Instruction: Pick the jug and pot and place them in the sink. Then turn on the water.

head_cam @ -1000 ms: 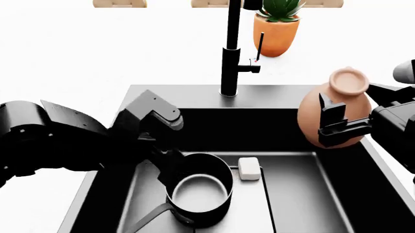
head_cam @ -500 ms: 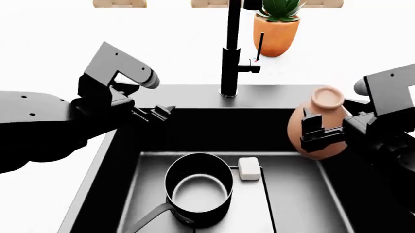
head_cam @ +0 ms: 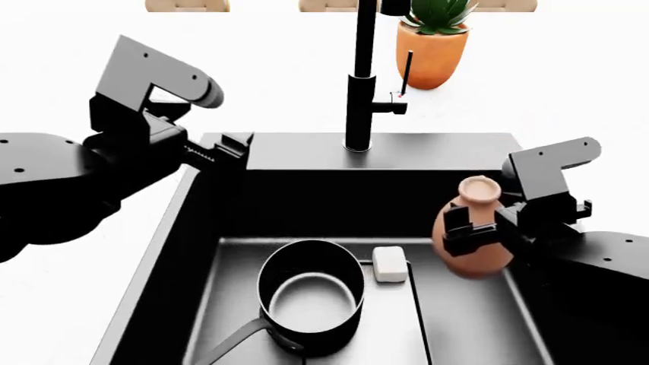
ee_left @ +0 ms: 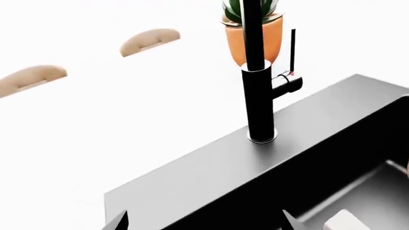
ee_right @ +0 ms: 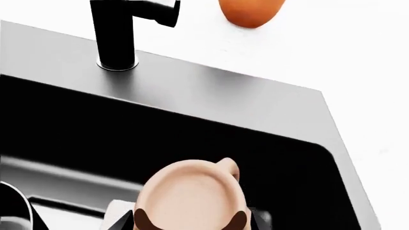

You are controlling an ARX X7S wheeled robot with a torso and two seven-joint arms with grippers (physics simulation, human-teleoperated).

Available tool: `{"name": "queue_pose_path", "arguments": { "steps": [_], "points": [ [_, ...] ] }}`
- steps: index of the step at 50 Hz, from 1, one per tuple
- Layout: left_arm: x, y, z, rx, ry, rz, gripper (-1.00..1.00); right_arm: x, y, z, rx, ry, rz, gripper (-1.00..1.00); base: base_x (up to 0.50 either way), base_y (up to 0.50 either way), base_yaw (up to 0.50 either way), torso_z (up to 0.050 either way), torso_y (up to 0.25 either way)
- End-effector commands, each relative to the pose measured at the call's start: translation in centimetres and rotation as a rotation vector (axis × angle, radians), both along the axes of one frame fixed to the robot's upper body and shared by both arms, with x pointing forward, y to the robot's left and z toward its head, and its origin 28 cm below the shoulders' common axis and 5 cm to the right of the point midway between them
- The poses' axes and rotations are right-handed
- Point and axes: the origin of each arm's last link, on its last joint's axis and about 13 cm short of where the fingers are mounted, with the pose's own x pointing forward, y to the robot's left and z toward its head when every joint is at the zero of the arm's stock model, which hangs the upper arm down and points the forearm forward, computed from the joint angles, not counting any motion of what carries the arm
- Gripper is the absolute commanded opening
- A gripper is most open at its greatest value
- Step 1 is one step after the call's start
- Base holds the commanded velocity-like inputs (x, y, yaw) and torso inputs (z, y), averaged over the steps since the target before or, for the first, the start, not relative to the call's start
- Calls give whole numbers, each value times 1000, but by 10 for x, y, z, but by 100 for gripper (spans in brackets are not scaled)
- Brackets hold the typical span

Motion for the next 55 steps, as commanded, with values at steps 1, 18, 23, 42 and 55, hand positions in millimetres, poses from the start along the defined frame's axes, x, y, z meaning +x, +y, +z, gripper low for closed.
{"name": "queue_pose_path", "arguments": {
  "steps": [1,18,23,42,55],
  "points": [
    [1,2,1,-4,-11,13,100,10,1,-22,0,47,-14,-100,0,0,0,0,0],
    [2,2,0,-2,-7,11,100,12,0,-43,9,98,-28,-100,0,0,0,0,1],
    [2,3,-1,-2,-6,12,100,13,2,-48,11,110,-23,-100,0,0,0,0,0],
    [3,3,-1,6,-2,10,100,13,2,-63,39,132,-28,-100,0,0,0,1,1],
    [4,4,-3,13,0,11,100,13,1,-67,36,143,-31,-100,0,0,0,0,0]
  ]
}}
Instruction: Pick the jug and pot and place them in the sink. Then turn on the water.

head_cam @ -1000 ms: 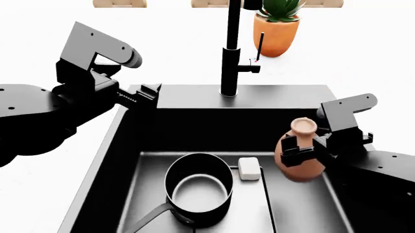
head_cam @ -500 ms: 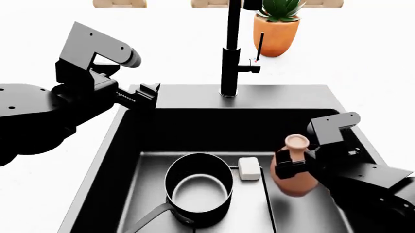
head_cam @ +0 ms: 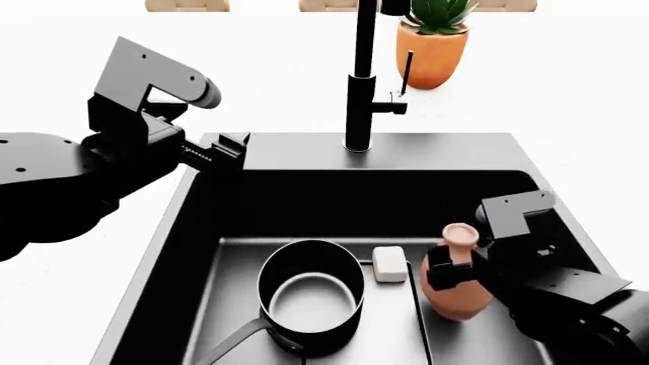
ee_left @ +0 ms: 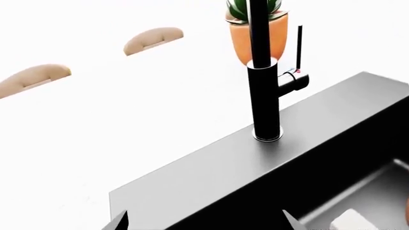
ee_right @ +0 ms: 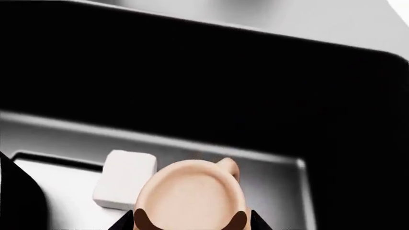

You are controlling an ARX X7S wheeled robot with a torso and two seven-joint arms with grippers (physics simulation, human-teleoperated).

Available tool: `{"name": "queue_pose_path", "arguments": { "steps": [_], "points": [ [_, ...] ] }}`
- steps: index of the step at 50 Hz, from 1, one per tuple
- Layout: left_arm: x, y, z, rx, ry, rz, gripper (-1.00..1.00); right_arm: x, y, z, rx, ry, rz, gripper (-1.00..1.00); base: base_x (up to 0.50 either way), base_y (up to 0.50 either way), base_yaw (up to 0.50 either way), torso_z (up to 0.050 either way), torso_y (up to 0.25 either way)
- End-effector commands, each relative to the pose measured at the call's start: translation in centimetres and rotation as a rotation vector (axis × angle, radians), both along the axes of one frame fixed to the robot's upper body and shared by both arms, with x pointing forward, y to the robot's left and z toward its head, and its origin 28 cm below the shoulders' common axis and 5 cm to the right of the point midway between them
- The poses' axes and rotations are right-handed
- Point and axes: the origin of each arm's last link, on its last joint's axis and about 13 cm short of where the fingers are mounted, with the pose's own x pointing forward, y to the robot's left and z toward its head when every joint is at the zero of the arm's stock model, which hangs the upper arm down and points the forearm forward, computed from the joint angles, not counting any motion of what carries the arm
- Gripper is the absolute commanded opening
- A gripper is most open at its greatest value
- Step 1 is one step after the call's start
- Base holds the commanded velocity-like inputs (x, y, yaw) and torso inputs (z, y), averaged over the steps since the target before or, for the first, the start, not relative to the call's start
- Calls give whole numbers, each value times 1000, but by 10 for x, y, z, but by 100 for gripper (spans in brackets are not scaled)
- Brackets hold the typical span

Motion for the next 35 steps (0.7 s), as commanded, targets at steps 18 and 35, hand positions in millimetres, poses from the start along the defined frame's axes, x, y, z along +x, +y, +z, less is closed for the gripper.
{"name": "queue_pose_path", "arguments": {
  "steps": [18,35],
  "points": [
    [0,0,-1,9,4,1,100,1,-2,-2,-7,1,7,100,0,0,0,1,1],
    [-2,1,2,8,-2,-3,100,5,-6,44,-8,-100,-11,100,0,0,0,0,0]
  ]
}}
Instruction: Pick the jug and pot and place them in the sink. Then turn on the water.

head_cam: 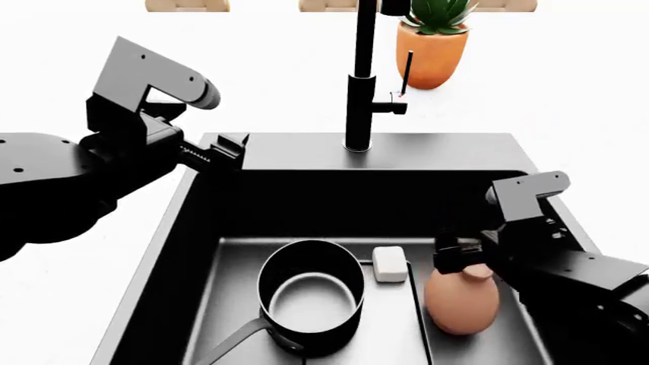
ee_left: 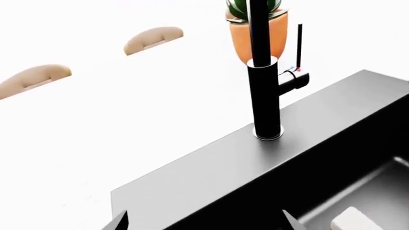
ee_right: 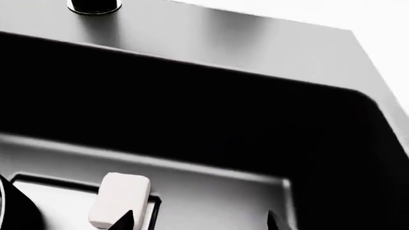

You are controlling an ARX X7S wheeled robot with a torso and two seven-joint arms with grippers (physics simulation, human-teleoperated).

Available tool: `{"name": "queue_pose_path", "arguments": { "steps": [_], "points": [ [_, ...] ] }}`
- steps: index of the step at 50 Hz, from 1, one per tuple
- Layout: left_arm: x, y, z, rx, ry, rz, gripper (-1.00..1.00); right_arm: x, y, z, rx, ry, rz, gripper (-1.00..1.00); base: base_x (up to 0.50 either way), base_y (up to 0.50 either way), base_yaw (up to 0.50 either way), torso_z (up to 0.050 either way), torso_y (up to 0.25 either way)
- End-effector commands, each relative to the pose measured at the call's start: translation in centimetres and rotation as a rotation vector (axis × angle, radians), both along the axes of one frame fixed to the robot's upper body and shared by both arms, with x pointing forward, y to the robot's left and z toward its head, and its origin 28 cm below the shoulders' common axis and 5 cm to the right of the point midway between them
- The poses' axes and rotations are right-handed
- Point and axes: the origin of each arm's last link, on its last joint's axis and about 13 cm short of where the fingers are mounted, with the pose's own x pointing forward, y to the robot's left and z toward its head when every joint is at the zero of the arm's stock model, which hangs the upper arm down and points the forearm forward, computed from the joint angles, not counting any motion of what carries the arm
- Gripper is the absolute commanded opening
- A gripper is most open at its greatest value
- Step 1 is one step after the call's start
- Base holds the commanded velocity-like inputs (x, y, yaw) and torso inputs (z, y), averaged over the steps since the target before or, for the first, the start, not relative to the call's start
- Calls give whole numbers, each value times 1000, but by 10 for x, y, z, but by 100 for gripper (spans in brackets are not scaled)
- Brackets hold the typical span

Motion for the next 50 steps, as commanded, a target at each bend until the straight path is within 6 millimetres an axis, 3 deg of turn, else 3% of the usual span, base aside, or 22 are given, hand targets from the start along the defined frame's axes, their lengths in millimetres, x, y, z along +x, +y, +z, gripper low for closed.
{"name": "queue_pose_path", "arguments": {
  "steps": [1,21,28,50],
  "points": [
    [-1,0,2,-2,-3,-2,100,2,-1,24,0,-56,-5,100,0,0,0,0,0],
    [13,-3,-10,-35,-164,130,100,17,12,68,66,-282,20,100,0,0,0,0,0],
    [23,-9,-2,-63,-270,153,100,24,18,83,74,-348,31,100,0,0,0,0,0],
    [54,-22,25,-110,-344,167,100,64,41,149,67,-558,71,100,0,0,0,0,0]
  ]
}}
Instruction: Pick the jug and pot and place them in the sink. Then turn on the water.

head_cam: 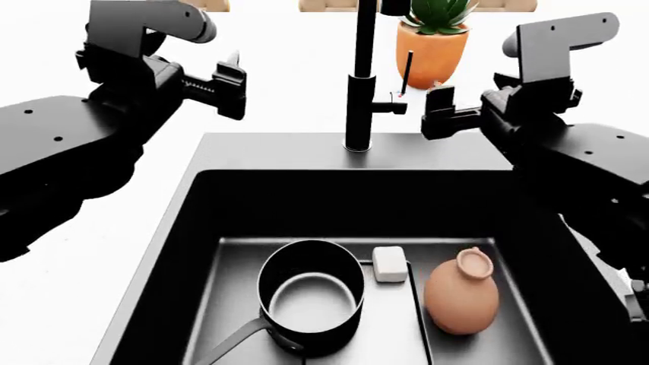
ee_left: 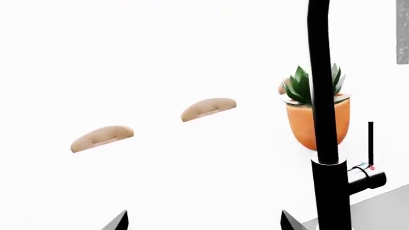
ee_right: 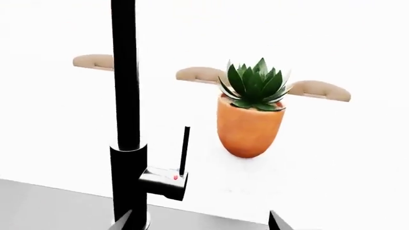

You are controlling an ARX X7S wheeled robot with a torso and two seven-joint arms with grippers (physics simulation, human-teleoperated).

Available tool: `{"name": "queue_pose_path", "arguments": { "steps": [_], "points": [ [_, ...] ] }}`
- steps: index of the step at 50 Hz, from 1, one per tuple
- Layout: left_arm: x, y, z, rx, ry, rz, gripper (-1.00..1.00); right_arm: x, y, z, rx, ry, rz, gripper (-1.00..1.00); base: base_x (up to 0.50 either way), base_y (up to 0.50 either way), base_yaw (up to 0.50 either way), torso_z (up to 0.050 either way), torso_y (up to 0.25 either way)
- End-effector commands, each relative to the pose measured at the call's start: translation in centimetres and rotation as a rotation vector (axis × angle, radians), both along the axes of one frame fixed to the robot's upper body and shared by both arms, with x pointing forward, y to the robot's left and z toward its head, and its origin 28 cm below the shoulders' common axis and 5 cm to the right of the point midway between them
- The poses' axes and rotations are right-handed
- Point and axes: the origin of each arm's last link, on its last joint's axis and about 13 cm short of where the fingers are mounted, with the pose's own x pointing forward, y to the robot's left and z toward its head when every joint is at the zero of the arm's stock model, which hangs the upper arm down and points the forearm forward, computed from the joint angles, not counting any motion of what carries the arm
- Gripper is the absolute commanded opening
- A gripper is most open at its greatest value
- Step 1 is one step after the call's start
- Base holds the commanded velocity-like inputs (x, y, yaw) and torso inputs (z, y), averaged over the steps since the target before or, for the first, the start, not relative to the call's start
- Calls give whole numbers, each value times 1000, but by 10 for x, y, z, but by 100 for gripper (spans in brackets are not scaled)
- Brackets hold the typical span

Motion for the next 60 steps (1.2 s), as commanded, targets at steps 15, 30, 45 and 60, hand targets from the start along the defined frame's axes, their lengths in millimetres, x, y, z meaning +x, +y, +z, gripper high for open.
{"name": "queue_pose_path", "arguments": {
  "steps": [15,30,45,60],
  "points": [
    [33,-12,29,-20,-55,24,100,43,23,62,27,-182,8,100,0,0,0,0,0],
    [57,-16,47,-42,-68,39,100,86,29,53,30,-174,10,100,0,0,0,0,0],
    [95,-32,64,-30,-46,55,100,106,35,57,30,-168,3,100,0,0,0,0,0],
    [105,-38,57,-33,3,54,100,107,39,56,29,-156,-3,100,0,0,0,0,0]
  ]
}}
